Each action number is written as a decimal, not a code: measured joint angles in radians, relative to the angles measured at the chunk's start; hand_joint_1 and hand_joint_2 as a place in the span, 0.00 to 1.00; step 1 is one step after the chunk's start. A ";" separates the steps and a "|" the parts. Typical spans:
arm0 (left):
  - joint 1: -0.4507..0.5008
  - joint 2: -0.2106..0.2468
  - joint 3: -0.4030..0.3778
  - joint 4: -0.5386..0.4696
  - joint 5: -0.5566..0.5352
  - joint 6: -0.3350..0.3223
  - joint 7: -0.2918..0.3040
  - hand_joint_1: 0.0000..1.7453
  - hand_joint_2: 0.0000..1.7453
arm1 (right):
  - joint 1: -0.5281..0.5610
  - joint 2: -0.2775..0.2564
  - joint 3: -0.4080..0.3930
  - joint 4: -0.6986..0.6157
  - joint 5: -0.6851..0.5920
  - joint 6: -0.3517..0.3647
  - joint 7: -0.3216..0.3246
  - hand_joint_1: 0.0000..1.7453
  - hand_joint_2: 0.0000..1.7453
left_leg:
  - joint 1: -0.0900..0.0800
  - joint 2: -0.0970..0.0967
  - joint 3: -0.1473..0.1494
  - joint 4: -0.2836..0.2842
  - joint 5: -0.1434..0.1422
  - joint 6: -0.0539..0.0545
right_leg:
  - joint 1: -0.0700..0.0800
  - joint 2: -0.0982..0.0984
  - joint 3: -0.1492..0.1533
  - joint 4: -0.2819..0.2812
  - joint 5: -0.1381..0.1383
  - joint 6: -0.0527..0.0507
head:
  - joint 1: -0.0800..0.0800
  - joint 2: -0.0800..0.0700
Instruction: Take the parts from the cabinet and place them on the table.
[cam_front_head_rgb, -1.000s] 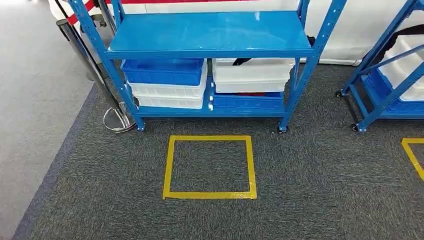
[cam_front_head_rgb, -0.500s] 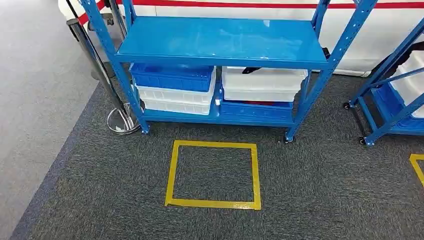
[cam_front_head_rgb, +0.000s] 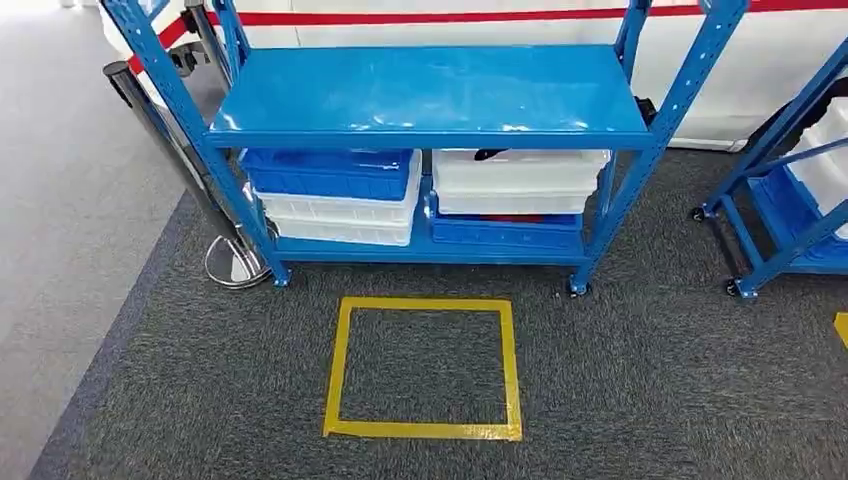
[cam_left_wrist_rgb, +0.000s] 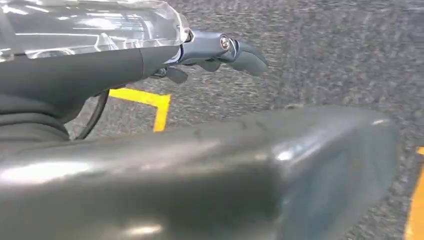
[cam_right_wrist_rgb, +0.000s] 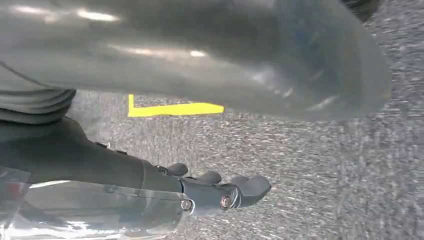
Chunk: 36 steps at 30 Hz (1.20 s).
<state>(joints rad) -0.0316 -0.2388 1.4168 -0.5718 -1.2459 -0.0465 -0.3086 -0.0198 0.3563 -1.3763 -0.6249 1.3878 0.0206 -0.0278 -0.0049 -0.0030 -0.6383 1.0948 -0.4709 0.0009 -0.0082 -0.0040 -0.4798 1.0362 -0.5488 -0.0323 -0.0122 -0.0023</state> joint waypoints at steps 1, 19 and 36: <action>0.002 0.000 0.001 -0.006 -0.002 -0.002 0.000 0.00 0.00 | 0.000 0.003 -0.003 0.000 0.000 0.001 0.000 0.00 0.00 | -0.009 0.000 -0.004 -0.040 0.063 0.014 | 0.003 0.000 0.009 0.005 -0.010 0.004 | 0.001 0.000; -0.004 -0.019 0.005 -0.032 -0.011 -0.006 0.001 0.00 0.00 | -0.001 0.002 -0.006 -0.002 0.000 0.002 -0.002 0.00 0.00 | -0.007 -0.018 0.181 -0.067 -0.075 0.005 | -0.004 0.007 -0.156 0.025 0.104 0.026 | 0.000 0.000; 0.002 -0.026 0.017 -0.048 -0.017 -0.015 0.005 0.00 0.00 | -0.003 0.004 -0.007 -0.002 -0.004 0.016 -0.012 0.00 0.00 | 0.002 -0.005 0.050 -0.067 0.022 0.025 | -0.004 0.004 0.005 0.011 0.007 0.052 | -0.002 0.000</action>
<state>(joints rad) -0.0298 -0.2644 1.4340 -0.6195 -1.2627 -0.0618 -0.3040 -0.0232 0.3605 -1.3836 -0.6264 1.3840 0.0370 -0.0397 -0.0033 -0.0078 -0.5881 1.0274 -0.4489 0.0263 -0.0119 0.0004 -0.4746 1.0474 -0.5422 0.0195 -0.0144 -0.0019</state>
